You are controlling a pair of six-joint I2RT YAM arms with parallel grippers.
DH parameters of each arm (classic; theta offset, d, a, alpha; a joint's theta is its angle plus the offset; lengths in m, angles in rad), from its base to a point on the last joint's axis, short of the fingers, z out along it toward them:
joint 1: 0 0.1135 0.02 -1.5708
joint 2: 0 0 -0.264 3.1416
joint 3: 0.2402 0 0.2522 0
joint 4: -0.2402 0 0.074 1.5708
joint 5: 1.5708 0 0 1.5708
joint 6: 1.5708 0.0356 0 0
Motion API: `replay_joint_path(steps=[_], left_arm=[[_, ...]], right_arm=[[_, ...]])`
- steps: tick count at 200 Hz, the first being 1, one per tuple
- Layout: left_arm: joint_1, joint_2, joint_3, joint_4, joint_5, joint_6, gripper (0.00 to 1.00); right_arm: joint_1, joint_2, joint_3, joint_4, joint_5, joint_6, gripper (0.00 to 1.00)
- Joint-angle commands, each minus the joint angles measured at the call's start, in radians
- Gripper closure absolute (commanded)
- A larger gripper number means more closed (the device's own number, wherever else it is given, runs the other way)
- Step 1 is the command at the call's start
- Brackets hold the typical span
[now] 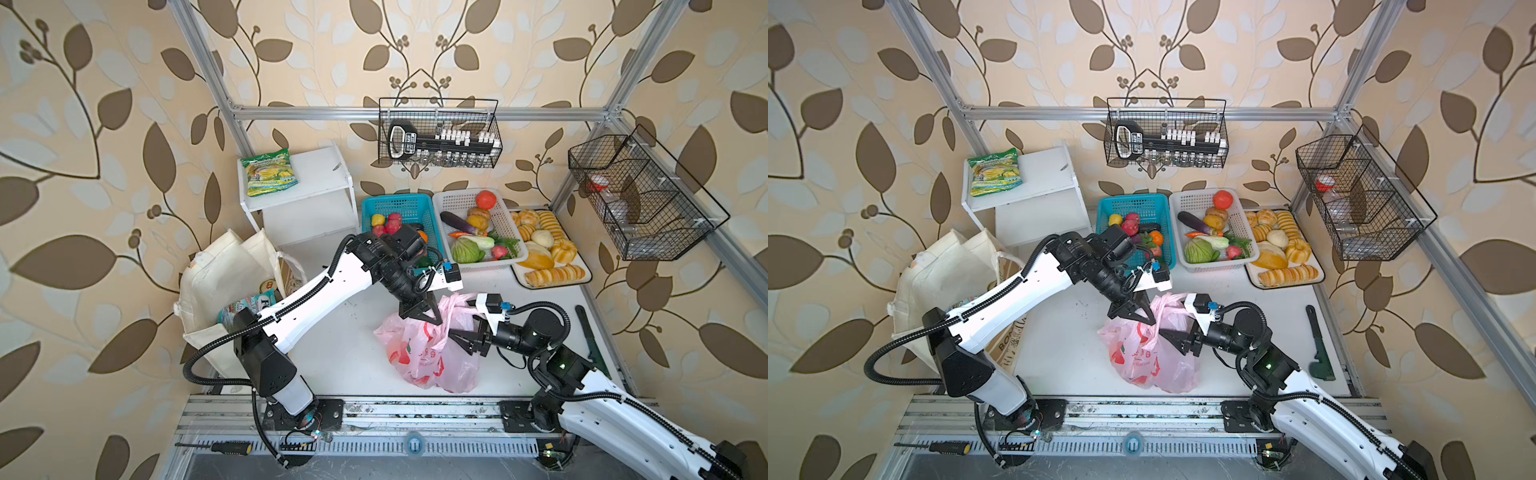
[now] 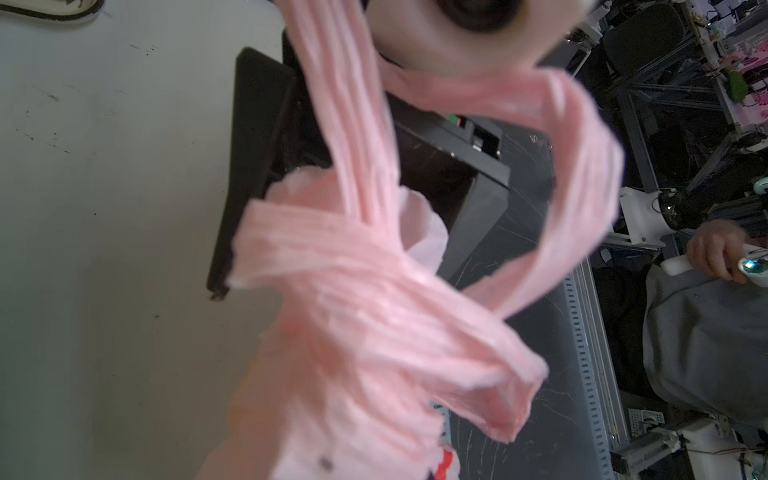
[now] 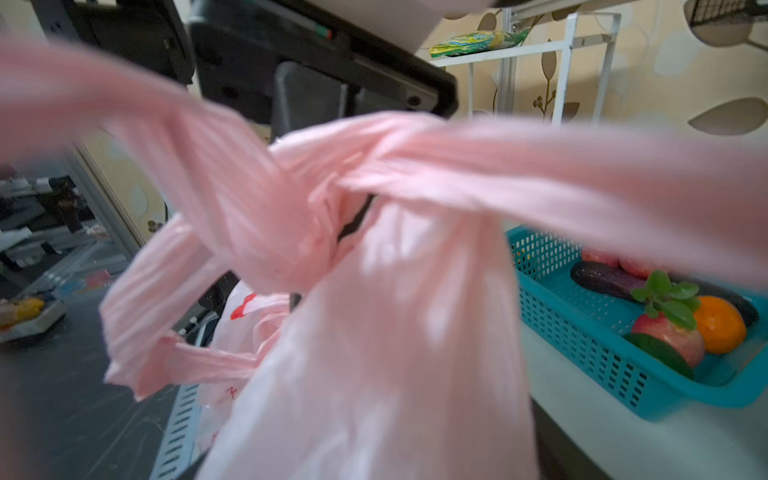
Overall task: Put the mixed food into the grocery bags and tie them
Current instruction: 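Lift the tied pink bag by its handles with both grippers, drawing them apart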
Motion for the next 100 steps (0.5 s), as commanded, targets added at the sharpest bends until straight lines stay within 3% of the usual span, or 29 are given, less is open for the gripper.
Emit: replay_joint_path(steps=[1,31,64,100], left_arm=[[0.01,-0.004,0.059,-0.06,0.05,0.022,0.97],[0.027,-0.028,0.045,-0.073,0.047,0.028,0.93],[0.061,-0.101,-0.037,0.078,0.048,-0.061,0.93],[0.063,-0.134,-0.118,0.229,0.083,-0.134,0.93]], right_arm=[[-0.003,-0.013,0.02,0.019,0.068,-0.002,0.64],[-0.004,-0.116,-0.069,0.023,0.193,0.1,0.98],[0.006,-0.236,-0.128,-0.013,0.221,0.169,1.0],[0.041,-0.233,-0.128,-0.051,0.195,0.165,1.0]])
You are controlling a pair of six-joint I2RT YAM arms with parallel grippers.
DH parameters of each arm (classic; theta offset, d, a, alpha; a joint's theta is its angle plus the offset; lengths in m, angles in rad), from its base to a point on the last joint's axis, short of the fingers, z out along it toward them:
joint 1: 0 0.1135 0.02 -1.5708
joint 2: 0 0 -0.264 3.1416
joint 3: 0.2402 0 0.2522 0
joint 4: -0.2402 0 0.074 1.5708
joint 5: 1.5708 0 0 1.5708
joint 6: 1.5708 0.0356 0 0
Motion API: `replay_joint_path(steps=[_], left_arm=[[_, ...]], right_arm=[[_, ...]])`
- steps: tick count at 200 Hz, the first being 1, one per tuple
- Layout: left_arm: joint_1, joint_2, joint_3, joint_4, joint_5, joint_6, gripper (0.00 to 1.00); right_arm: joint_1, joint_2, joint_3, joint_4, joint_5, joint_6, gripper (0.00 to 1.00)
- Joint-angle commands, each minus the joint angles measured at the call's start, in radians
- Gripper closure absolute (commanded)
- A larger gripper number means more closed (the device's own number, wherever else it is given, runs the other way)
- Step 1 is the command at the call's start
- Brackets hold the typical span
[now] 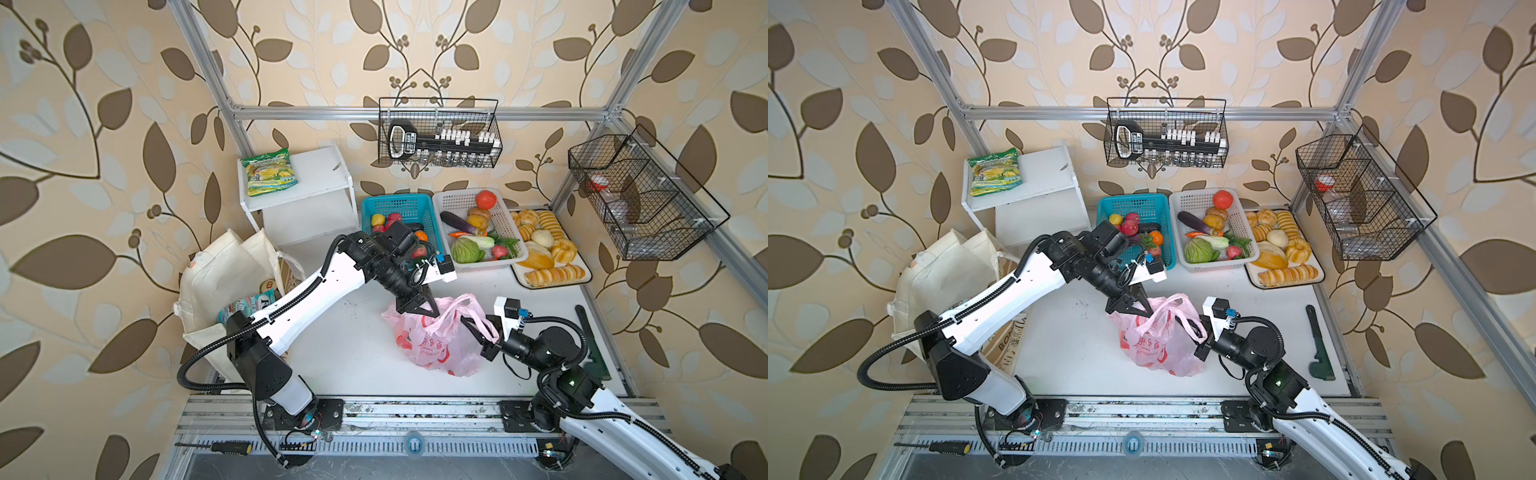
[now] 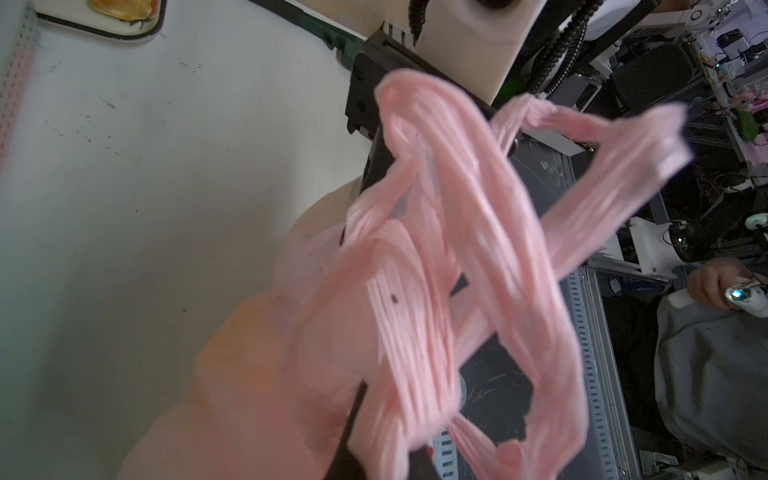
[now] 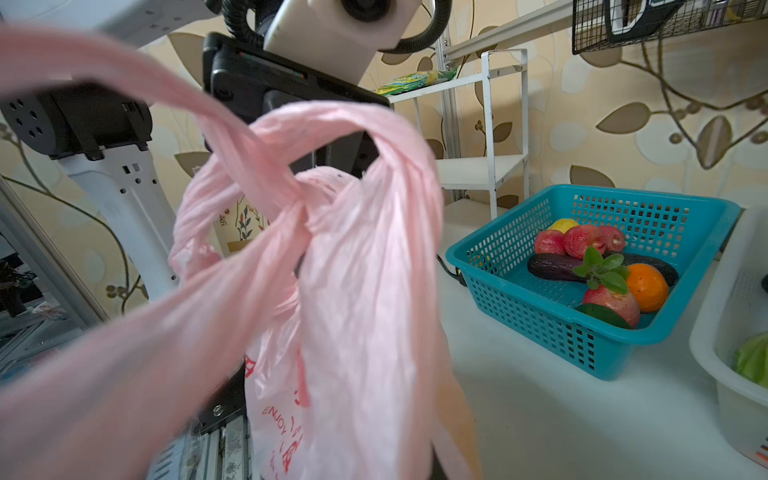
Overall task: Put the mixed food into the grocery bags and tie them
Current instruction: 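Lift the tied pink bag by its handles with both grippers, drawing them apart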
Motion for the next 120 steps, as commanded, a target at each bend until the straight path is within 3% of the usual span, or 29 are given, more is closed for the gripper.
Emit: replay_joint_path(steps=[1,14,53,81,107,120], left_arm=[[0.009,-0.053,-0.024,0.106,0.065,-0.062,0.93],[0.009,-0.04,-0.019,0.11,0.059,-0.077,1.0],[0.009,-0.059,-0.077,0.285,-0.007,-0.228,1.0],[0.009,-0.087,-0.123,0.35,0.03,-0.214,1.0],[0.009,-0.046,-0.069,0.204,-0.012,-0.138,1.0],[0.009,-0.021,-0.048,0.153,-0.007,-0.126,1.0]], right_arm=[[0.021,0.002,-0.005,-0.028,0.023,0.017,1.0],[0.028,0.011,-0.005,-0.019,0.021,0.021,1.0],[0.055,0.04,-0.004,-0.016,-0.006,0.019,1.0],[0.073,0.048,-0.004,-0.06,0.018,0.002,1.0],[0.073,0.032,-0.004,-0.058,0.03,0.001,0.91],[0.073,0.02,-0.002,-0.052,0.035,0.0,0.8]])
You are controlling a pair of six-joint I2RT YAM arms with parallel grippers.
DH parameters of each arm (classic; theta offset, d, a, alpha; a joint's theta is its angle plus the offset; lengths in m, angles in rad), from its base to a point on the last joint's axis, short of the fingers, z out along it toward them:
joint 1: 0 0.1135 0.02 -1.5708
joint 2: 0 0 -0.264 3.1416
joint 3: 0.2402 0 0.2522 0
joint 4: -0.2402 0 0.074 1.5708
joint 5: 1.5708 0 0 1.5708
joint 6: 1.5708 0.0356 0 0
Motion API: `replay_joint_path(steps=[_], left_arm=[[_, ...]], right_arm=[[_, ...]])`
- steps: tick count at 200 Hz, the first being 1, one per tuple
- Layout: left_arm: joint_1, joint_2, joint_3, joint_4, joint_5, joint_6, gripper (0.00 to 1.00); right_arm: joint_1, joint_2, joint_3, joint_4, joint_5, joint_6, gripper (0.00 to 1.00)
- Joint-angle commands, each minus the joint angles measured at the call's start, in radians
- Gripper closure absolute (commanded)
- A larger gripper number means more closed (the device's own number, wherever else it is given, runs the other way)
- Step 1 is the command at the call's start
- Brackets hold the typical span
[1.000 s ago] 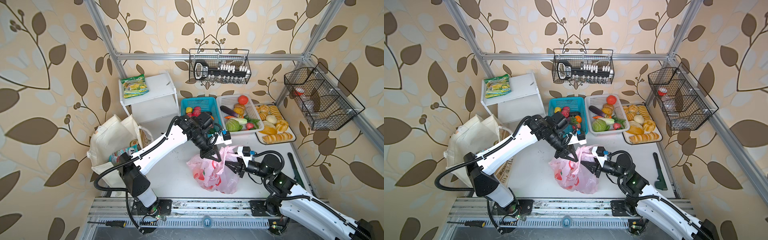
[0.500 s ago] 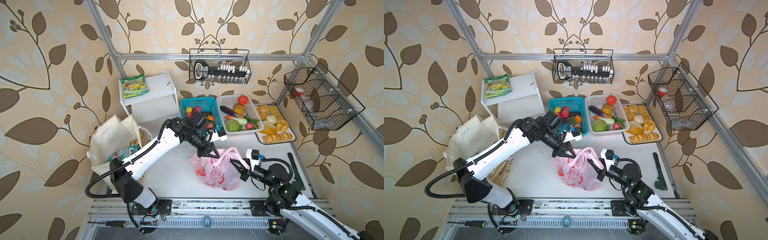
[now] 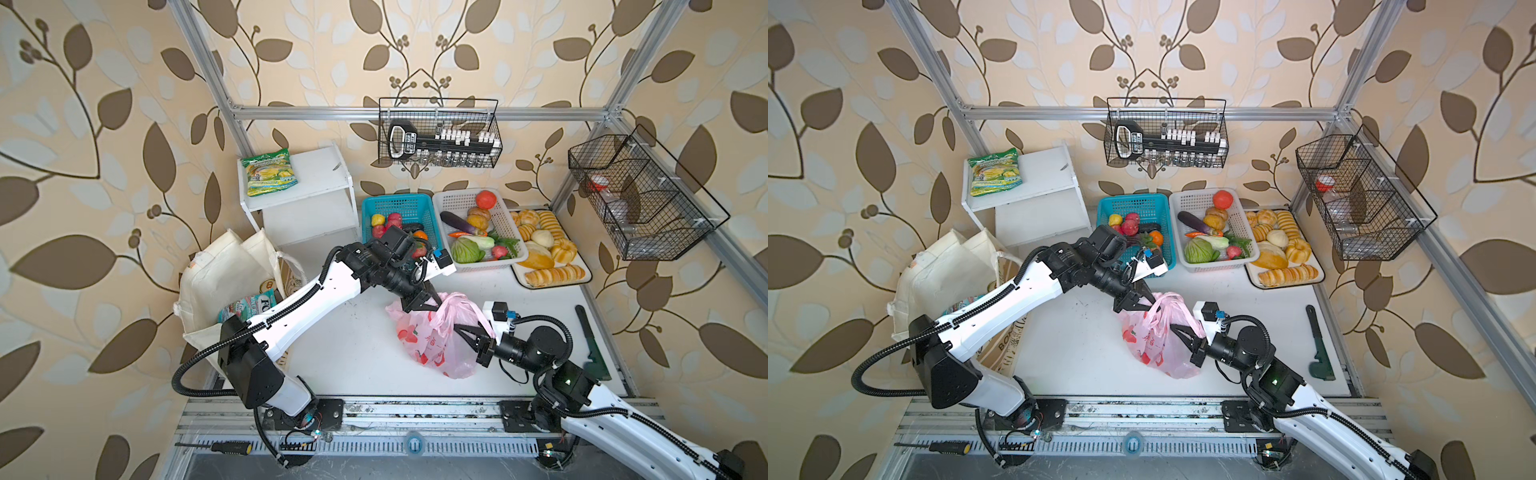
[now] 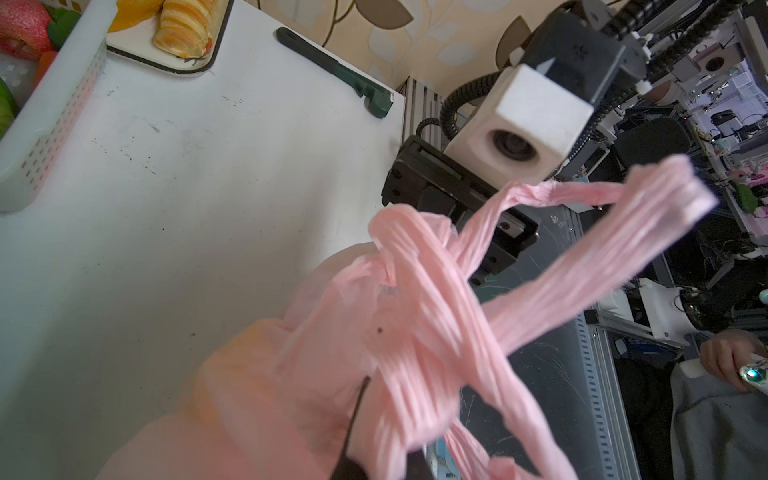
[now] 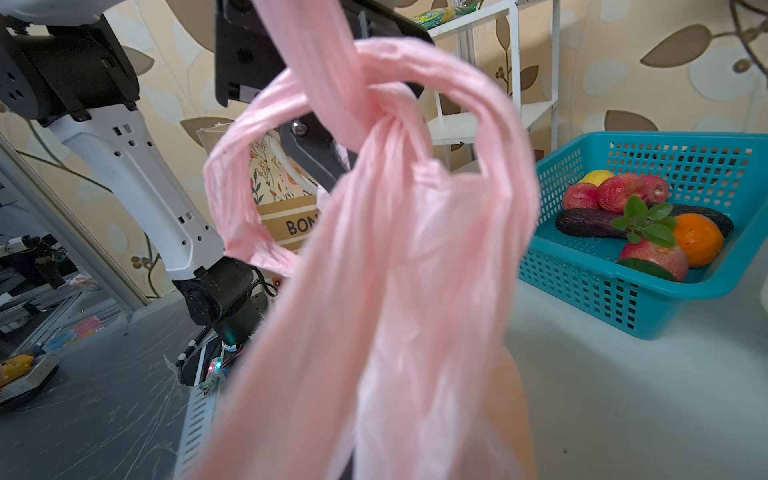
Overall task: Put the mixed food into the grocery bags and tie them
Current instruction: 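Lift the tied pink bag by its handles with both grippers, drawing them apart, then open the right gripper and release its handle while the left holds the knot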
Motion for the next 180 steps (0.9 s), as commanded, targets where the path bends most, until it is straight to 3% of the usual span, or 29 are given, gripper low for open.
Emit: replay_joint_path(steps=[1,28,59,133,180], left_arm=[[0.009,0.011,0.069,-0.074,0.013,0.048,1.0],[0.009,0.017,0.032,-0.046,0.089,0.046,1.0],[0.009,0.011,0.038,-0.089,0.139,0.099,1.0],[0.015,-0.031,0.032,-0.181,0.13,0.234,1.0],[0.017,-0.05,0.037,-0.236,0.122,0.304,1.0]], right_arm=[[0.006,-0.024,0.0,-0.002,0.018,-0.008,0.79],[0.007,-0.082,0.009,-0.028,0.047,-0.052,0.53],[-0.003,-0.168,0.005,-0.039,0.11,-0.055,0.34],[-0.001,-0.311,0.04,-0.14,0.202,-0.194,0.3],[-0.003,-0.432,0.042,-0.163,0.471,-0.246,0.32]])
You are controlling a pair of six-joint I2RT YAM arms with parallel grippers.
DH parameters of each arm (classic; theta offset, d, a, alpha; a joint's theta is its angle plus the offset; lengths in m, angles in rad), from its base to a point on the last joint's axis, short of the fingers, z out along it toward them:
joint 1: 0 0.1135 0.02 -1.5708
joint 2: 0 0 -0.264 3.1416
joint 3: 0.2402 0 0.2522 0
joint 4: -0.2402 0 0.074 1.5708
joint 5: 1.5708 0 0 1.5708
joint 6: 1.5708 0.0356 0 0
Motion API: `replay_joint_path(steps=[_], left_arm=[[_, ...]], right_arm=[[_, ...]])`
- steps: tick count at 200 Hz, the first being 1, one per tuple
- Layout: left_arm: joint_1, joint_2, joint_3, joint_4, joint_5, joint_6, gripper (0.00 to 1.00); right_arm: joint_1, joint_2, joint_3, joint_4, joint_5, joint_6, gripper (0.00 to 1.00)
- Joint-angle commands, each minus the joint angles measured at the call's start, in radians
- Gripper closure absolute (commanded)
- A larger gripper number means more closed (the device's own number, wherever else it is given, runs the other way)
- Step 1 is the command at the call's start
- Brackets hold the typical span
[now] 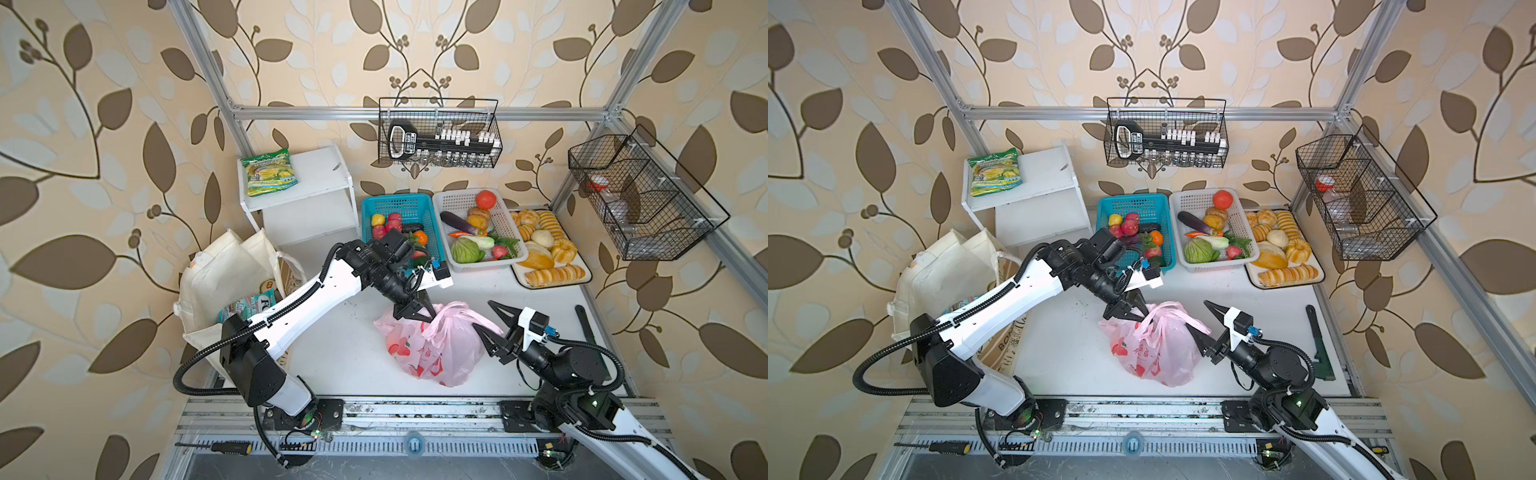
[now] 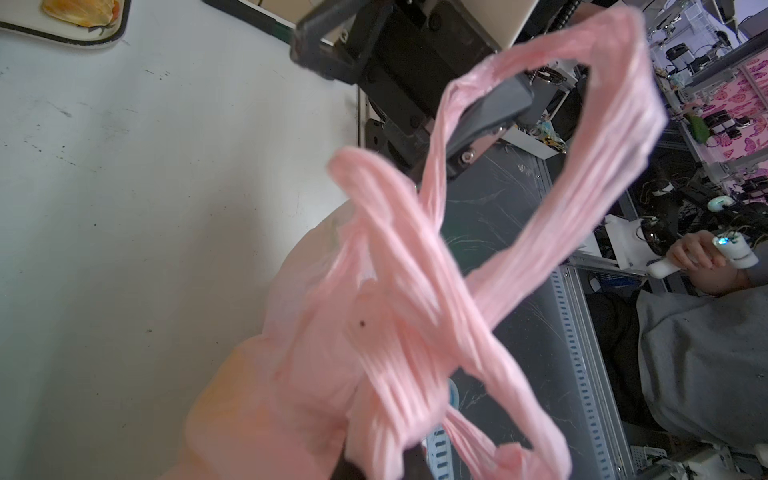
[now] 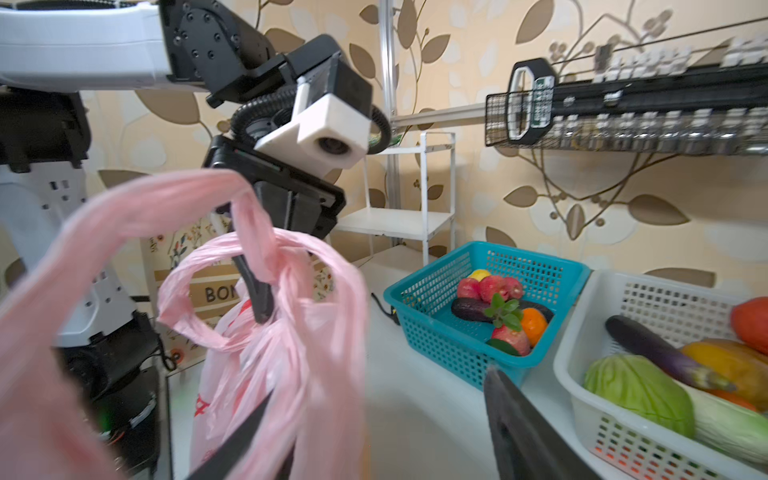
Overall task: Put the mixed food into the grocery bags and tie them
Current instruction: 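Open the right gripper and release its handle while the left holds the knot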
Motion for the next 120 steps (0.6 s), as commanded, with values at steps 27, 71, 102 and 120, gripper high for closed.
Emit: replay_joint_path(steps=[27,71,102,120], left_arm=[[0.012,-0.06,0.001,-0.046,0.018,0.085,1.0],[0.014,-0.059,0.007,-0.107,0.057,0.188,1.0],[0.014,-0.027,0.036,-0.158,0.063,0.247,1.0],[0.016,-0.026,0.034,-0.112,0.06,0.214,1.0]], right_arm=[[-0.009,0.003,0.058,0.005,0.186,-0.125,0.37],[-0.11,0.301,0.208,-0.019,0.005,-0.139,0.54],[-0.397,0.58,0.269,0.122,-0.822,-0.032,0.56],[-0.384,0.7,0.292,0.191,-1.028,-0.036,0.58]])
